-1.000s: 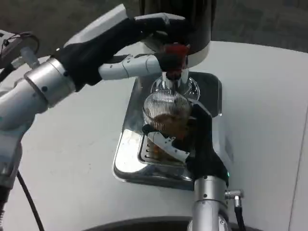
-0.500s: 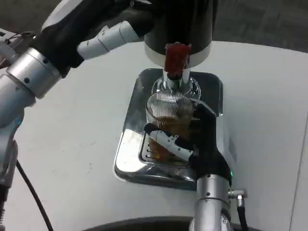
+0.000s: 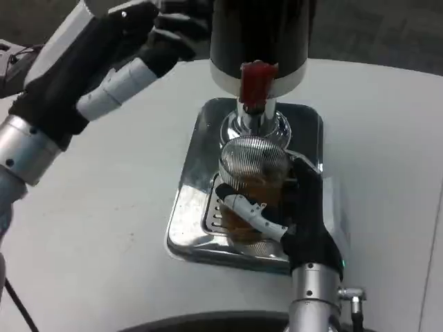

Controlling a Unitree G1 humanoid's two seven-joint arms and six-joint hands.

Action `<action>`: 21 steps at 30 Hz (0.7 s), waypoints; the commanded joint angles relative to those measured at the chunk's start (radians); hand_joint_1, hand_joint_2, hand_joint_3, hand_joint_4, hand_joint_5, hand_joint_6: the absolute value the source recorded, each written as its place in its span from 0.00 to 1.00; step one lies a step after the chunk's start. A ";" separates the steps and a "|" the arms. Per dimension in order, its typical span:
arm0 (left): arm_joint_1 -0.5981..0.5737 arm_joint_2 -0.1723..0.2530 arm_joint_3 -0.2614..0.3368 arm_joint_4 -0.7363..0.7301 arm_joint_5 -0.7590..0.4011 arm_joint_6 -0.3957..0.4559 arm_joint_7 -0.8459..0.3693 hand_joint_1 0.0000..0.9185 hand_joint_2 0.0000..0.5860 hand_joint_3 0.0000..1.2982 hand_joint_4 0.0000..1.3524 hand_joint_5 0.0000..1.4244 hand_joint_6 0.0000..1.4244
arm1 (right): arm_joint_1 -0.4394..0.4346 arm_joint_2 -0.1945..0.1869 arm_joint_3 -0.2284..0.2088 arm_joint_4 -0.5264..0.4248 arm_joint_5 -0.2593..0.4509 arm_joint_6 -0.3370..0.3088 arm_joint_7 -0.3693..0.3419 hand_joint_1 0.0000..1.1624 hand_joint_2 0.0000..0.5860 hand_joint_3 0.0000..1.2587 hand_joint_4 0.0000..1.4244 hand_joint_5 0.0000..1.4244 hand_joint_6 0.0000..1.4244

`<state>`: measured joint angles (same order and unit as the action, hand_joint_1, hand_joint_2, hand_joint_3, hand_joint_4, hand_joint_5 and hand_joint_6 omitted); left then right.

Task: Grasp the cup under the faucet to collect the drink, then remove the cup.

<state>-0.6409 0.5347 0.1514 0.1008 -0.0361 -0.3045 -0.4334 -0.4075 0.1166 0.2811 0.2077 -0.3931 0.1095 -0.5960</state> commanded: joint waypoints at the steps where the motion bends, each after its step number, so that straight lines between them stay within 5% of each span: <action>1: 0.115 0.001 0.043 -0.084 -0.018 0.030 0.029 0.00 0.02 0.29 0.29 0.34 0.28 | 0.063 0.039 -0.001 -0.054 -0.008 0.017 0.012 0.70 0.40 0.46 0.47 0.51 0.33; 11: 0.301 -0.020 0.077 -0.165 0.025 0.074 0.112 0.00 0.02 0.29 0.29 0.33 0.29 | 0.147 0.023 0.012 -0.177 -0.014 0.018 0.041 0.70 0.40 0.48 0.49 0.54 0.34; 21: 0.369 0.005 0.097 -0.175 0.072 0.088 0.153 0.00 0.03 0.29 0.29 0.32 0.27 | 0.257 -0.004 0.027 -0.352 -0.016 0.035 0.097 0.70 0.39 0.50 0.51 0.55 0.35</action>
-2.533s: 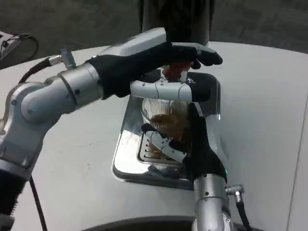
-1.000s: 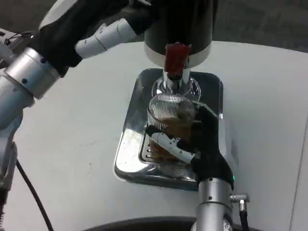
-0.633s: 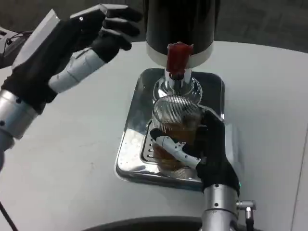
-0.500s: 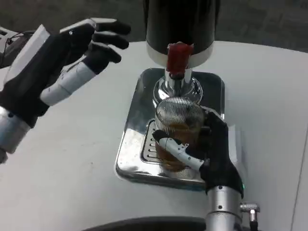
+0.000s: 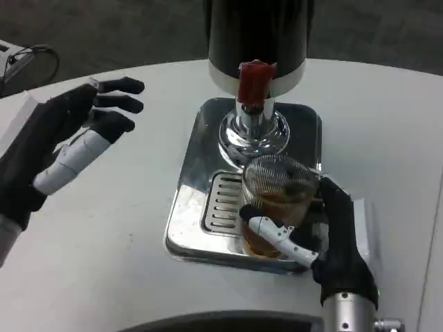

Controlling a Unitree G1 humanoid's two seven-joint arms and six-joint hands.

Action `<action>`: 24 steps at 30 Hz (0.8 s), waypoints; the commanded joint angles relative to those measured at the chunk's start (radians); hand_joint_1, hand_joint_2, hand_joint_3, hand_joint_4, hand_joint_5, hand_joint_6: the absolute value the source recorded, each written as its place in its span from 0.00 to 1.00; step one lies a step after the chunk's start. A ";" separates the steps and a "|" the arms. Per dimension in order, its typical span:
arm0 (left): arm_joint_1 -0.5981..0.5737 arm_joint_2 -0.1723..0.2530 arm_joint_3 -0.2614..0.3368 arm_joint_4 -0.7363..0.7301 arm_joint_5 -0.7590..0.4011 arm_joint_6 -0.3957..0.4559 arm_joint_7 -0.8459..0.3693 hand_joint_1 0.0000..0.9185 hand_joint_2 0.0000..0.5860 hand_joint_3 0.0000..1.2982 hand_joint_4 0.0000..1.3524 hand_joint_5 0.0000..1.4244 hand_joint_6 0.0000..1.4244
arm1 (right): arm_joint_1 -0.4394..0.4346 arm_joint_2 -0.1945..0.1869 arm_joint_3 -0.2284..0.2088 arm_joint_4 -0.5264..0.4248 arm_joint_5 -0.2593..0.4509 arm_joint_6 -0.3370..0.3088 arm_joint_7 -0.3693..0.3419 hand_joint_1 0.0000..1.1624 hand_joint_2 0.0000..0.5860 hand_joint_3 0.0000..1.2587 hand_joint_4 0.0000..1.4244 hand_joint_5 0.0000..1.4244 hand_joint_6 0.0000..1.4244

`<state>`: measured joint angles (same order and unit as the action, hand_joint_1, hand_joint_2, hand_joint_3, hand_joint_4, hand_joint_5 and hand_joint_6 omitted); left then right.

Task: Grasp the cup under the faucet to collect the drink, then remove the cup.

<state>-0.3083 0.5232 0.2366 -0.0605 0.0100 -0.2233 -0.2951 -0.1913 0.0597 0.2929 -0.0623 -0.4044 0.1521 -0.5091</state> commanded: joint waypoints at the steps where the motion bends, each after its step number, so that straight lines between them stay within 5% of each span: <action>1: 0.041 0.018 0.011 -0.013 0.029 0.006 0.017 0.00 0.03 0.29 0.29 0.32 0.27 | 0.049 0.047 0.015 -0.097 -0.009 -0.003 0.017 0.70 0.39 0.50 0.51 0.55 0.35; 10: 0.082 0.010 -0.017 -0.030 0.098 0.006 0.044 0.00 0.09 0.27 0.26 0.29 0.24 | 0.136 -0.010 0.020 -0.232 -0.019 -0.009 0.112 0.70 0.38 0.52 0.52 0.56 0.36; 24: 0.235 -0.004 -0.078 -0.206 0.262 -0.035 0.083 0.00 0.15 0.25 0.21 0.23 0.20 | 0.201 -0.101 -0.032 -0.413 -0.016 -0.019 0.340 0.69 0.39 0.53 0.54 0.57 0.37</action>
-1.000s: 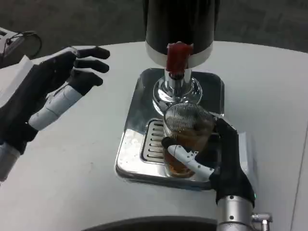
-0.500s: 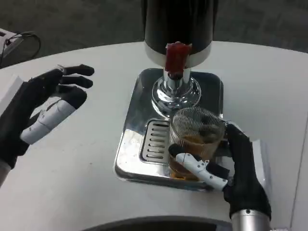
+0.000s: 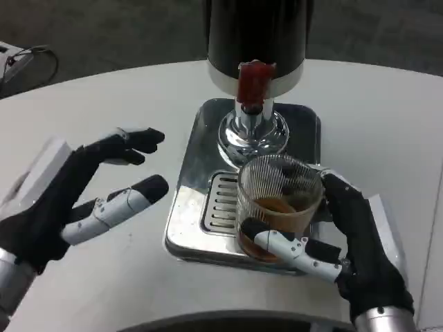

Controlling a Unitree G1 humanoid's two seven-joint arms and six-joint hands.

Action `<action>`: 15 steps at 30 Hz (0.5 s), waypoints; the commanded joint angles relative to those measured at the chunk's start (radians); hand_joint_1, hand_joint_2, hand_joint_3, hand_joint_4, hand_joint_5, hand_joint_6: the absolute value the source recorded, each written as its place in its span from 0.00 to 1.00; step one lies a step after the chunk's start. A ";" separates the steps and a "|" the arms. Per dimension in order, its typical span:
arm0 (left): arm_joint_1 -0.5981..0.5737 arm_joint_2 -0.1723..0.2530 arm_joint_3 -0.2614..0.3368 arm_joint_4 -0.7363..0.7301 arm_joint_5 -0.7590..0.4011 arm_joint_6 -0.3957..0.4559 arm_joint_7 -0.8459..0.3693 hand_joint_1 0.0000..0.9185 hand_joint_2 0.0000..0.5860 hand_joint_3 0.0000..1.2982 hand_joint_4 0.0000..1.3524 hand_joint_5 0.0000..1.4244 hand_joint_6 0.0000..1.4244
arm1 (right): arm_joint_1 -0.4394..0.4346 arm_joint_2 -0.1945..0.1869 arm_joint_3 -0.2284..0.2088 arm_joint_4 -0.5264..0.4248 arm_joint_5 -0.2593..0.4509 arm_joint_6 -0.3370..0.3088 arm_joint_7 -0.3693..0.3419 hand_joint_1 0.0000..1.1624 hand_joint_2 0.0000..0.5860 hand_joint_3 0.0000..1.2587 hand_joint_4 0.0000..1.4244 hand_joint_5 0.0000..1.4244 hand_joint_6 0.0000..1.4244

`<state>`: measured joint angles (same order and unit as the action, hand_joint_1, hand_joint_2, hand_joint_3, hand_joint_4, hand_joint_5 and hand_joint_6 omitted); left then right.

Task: Grasp the cup under the faucet to collect the drink, then remove the cup.

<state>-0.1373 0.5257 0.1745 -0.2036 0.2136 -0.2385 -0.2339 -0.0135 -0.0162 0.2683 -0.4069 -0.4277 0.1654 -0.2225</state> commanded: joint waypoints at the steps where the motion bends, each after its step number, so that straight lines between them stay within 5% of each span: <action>1: 0.084 -0.008 -0.020 -0.083 0.074 -0.020 0.024 0.00 0.15 0.25 0.20 0.22 0.19 | 0.028 -0.030 -0.008 -0.080 0.004 -0.032 0.065 0.69 0.39 0.53 0.54 0.57 0.37; 15: 0.223 -0.043 -0.067 -0.279 0.237 0.040 0.015 0.00 0.17 0.18 0.10 0.13 0.14 | 0.074 -0.103 -0.060 -0.161 0.051 -0.080 0.189 0.69 0.39 0.55 0.55 0.58 0.37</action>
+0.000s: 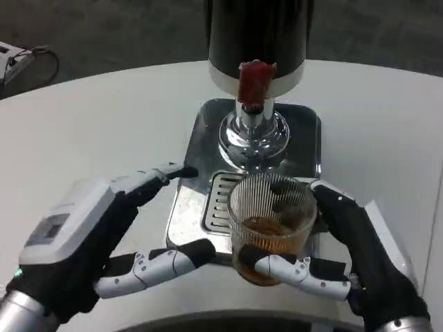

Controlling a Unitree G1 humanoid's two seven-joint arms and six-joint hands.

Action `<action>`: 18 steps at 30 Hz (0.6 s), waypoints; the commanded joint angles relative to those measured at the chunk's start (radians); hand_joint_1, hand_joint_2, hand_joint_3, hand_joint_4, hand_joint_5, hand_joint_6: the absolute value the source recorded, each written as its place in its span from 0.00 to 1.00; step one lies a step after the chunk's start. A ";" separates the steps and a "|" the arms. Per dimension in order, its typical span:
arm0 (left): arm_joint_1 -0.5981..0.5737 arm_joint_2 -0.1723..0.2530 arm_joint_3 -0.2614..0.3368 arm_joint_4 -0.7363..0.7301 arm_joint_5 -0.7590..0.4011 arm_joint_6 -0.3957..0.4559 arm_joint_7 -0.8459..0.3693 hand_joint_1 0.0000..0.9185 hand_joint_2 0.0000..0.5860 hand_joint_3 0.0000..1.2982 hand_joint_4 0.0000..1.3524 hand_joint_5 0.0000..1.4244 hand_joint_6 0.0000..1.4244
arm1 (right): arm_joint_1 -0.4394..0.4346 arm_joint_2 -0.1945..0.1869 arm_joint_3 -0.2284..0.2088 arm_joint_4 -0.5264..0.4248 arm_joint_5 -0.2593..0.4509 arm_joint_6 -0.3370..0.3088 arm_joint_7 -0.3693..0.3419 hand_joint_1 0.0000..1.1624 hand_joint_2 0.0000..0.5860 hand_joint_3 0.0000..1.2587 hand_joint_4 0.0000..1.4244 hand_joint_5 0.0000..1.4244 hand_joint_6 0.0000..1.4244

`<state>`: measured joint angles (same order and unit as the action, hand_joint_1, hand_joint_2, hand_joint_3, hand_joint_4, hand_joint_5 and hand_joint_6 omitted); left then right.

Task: Grasp the cup under the faucet to collect the drink, then remove the cup.

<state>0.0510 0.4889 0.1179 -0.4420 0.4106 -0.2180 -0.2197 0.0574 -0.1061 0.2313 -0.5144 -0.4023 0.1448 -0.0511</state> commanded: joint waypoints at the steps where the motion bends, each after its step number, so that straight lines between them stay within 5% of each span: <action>1: 0.047 -0.008 -0.014 -0.053 0.053 0.025 0.000 0.00 0.17 0.17 0.09 0.13 0.13 | 0.005 -0.015 -0.030 -0.058 0.034 -0.057 0.026 0.69 0.39 0.55 0.55 0.58 0.37; 18: 0.145 -0.009 -0.018 -0.142 0.109 0.046 -0.010 0.00 0.12 0.05 0.00 0.03 0.09 | 0.045 -0.091 -0.111 -0.100 0.083 -0.133 0.104 0.68 0.39 0.56 0.56 0.59 0.37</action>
<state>0.1664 0.4818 0.1054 -0.5580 0.4954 -0.1776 -0.2204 0.0951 -0.1859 0.1338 -0.5658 -0.3393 0.0726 0.0423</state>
